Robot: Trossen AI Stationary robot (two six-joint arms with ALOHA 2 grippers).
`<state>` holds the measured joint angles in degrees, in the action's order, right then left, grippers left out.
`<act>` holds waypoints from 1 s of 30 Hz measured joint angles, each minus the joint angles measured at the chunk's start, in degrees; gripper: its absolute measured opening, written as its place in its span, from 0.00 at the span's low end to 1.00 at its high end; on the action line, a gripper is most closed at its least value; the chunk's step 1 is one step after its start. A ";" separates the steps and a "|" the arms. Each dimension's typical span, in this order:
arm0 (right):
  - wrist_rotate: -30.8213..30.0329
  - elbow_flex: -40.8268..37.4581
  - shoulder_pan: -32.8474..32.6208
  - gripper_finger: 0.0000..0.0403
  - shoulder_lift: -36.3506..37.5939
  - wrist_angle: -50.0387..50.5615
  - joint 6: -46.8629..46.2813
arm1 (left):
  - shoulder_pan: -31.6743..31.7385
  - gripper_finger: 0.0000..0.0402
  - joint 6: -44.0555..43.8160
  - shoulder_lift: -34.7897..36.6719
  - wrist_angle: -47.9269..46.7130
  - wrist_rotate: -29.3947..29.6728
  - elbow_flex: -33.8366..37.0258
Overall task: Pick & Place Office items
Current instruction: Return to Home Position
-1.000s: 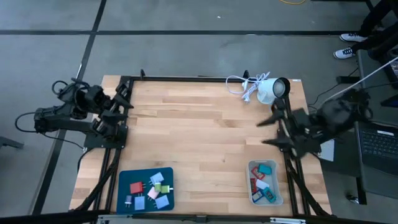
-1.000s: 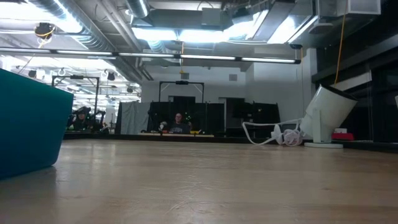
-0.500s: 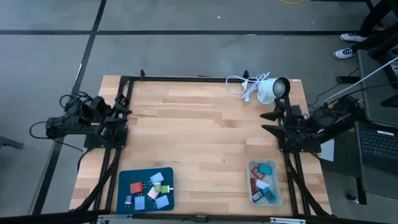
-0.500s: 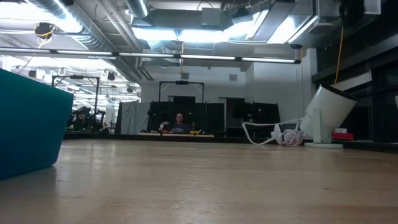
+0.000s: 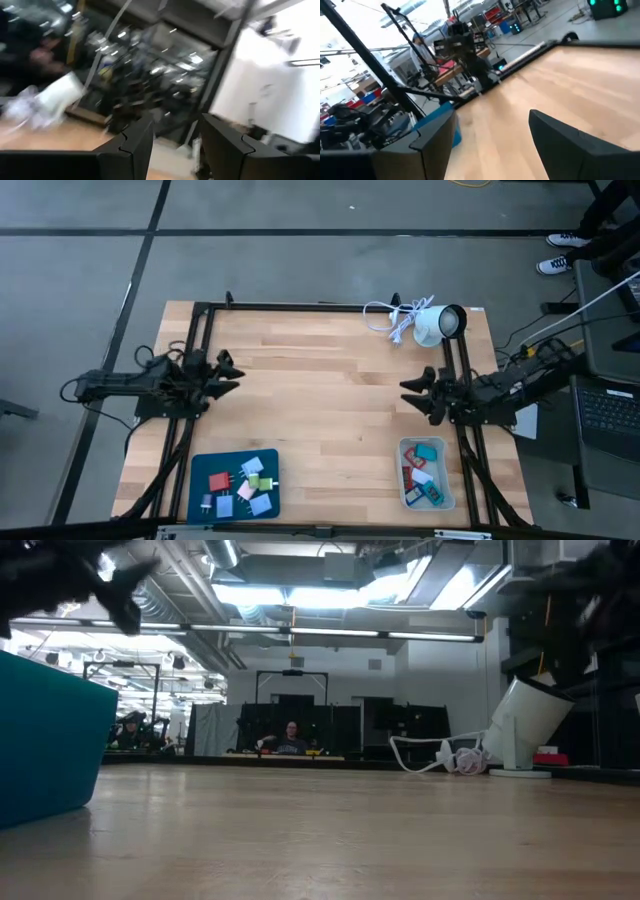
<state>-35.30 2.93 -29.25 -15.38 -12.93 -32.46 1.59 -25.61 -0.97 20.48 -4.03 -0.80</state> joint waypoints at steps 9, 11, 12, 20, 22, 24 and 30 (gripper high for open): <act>0.07 -2.09 1.76 0.64 -0.46 2.04 0.76 | 0.00 0.39 1.31 0.94 -2.17 2.84 0.26; 0.18 -2.09 1.93 0.64 -0.48 3.82 1.39 | 0.00 0.39 1.78 0.93 -2.41 2.97 0.26; 0.17 -2.09 1.94 0.64 -0.49 4.96 1.52 | 0.00 0.39 1.78 0.92 -2.75 3.00 0.26; 0.21 -2.05 1.92 0.64 -1.06 8.84 15.31 | 0.00 0.39 1.02 0.54 -14.45 1.49 0.26; 0.19 -2.05 1.92 0.64 -1.11 8.95 19.29 | 0.00 0.39 0.88 0.44 -16.25 1.47 0.26; 0.20 -2.05 1.92 0.64 -1.09 8.92 21.83 | 0.00 0.39 0.88 0.44 -17.19 1.47 0.26; 0.20 -2.05 1.92 0.64 -1.09 8.91 23.15 | 0.00 0.39 0.88 0.44 -17.41 1.47 0.26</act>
<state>-35.10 0.89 -27.33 -16.47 -4.02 -9.30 1.58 -24.73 -0.54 3.07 -2.57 -0.54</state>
